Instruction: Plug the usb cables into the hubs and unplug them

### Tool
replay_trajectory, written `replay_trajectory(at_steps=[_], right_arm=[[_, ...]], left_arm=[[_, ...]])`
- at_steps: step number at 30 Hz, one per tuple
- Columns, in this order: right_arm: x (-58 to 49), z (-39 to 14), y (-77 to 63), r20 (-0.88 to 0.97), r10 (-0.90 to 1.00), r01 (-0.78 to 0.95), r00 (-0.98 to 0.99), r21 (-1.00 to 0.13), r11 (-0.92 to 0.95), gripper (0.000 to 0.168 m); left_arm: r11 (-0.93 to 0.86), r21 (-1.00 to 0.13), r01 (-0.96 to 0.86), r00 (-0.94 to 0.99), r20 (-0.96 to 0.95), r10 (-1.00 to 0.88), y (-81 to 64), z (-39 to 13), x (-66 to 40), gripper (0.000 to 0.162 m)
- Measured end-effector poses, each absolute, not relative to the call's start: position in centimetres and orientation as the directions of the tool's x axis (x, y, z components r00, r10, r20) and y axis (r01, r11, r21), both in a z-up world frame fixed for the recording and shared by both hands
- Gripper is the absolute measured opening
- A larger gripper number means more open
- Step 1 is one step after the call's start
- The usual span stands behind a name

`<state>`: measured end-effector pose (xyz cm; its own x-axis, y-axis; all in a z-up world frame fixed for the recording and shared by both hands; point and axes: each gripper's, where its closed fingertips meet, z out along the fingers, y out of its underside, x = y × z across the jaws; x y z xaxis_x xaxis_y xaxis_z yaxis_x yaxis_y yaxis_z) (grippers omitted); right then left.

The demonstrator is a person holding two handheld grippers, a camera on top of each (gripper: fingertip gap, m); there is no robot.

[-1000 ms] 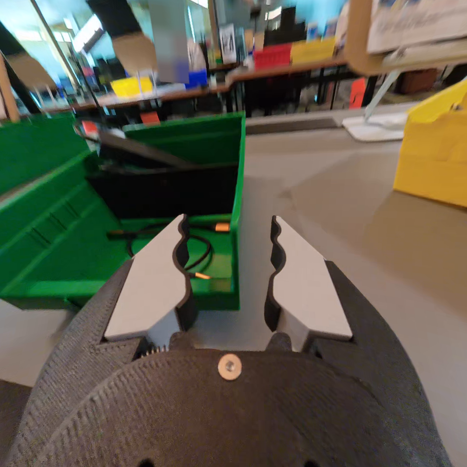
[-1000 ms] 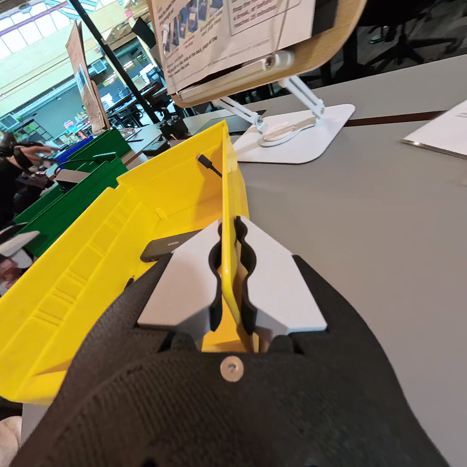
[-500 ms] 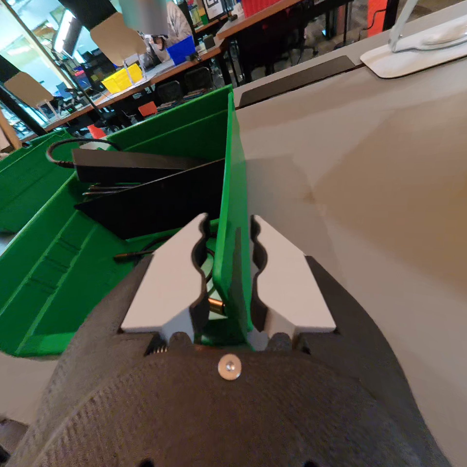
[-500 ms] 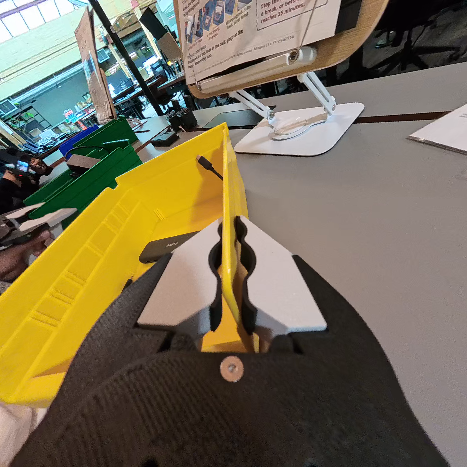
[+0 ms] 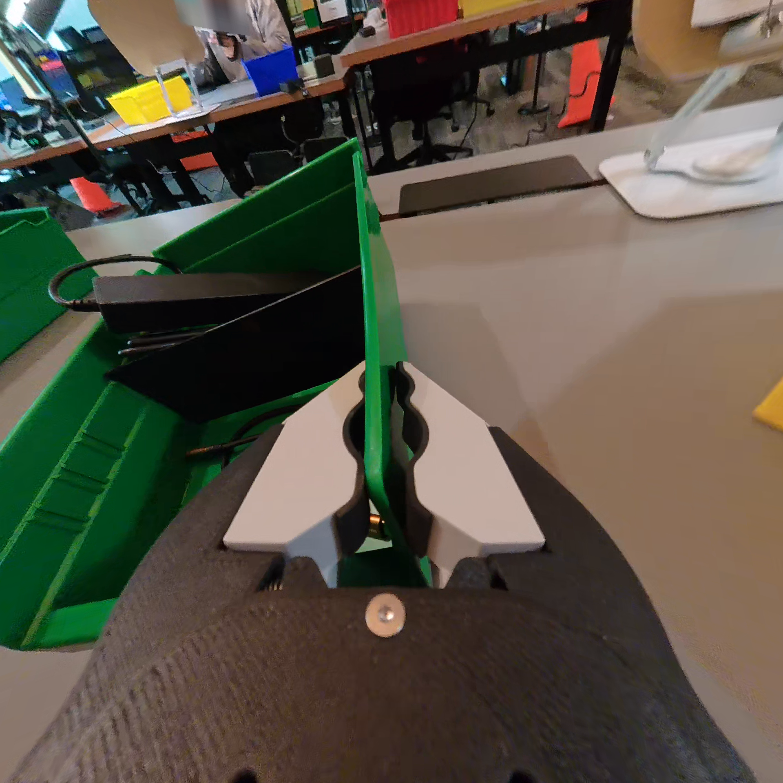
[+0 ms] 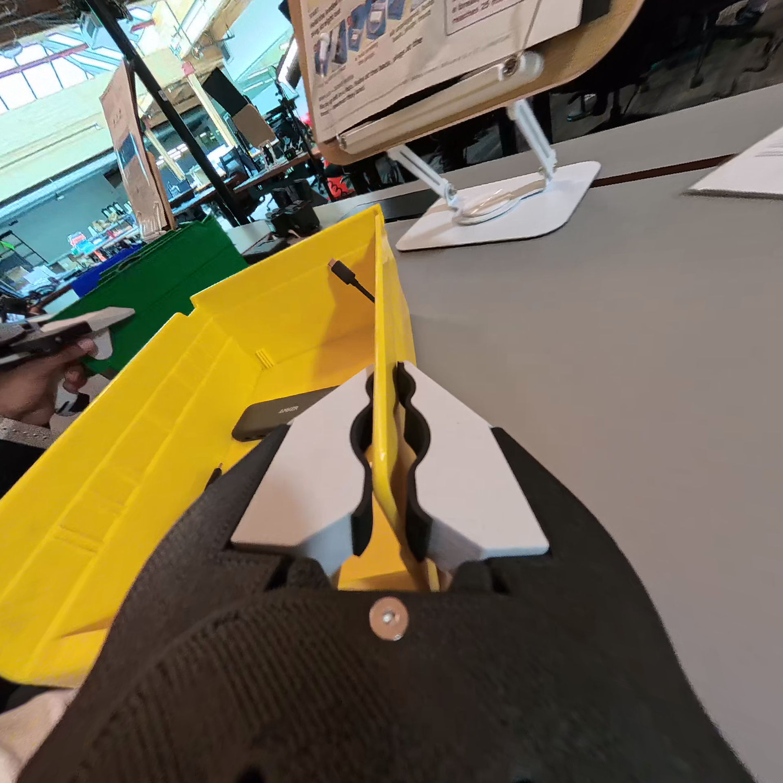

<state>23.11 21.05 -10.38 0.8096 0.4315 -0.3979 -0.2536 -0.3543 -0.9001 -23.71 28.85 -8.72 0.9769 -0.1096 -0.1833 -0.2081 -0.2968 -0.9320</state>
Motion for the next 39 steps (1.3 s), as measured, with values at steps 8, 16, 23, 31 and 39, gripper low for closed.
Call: replay_trajectory(at_steps=[8,16,23,31,39], right_arm=[[11.5,-10.2,24.6,-0.453,0.473,-0.296,0.756,-0.881,-0.37,0.01],[-1.5,-9.7,27.9,-0.479,0.482,-0.334,0.734,-0.872,-0.357,0.016],[-16.9,-8.9,25.4,-0.309,0.687,-0.092,0.658,-0.938,-0.334,0.079],[-15.3,-6.5,20.8,-0.305,0.857,0.047,0.415,-0.934,-0.354,0.074],[5.2,-9.2,21.5,-0.32,0.66,-0.027,0.68,-0.91,-0.413,0.076]], left_arm=[[-0.247,-0.961,-0.124,0.992,-0.117,-0.043,28.1,-3.1,-27.9,0.003],[-0.139,-0.969,-0.204,0.975,-0.214,0.065,22.6,3.6,-31.5,0.003],[-0.111,-0.967,-0.232,0.967,-0.241,0.078,17.1,6.6,-31.4,0.003],[-0.083,-0.961,-0.262,0.965,-0.259,-0.049,15.0,6.7,-26.7,0.003],[-0.083,-0.96,-0.267,0.885,-0.211,-0.416,14.9,4.0,-12.9,0.002]])
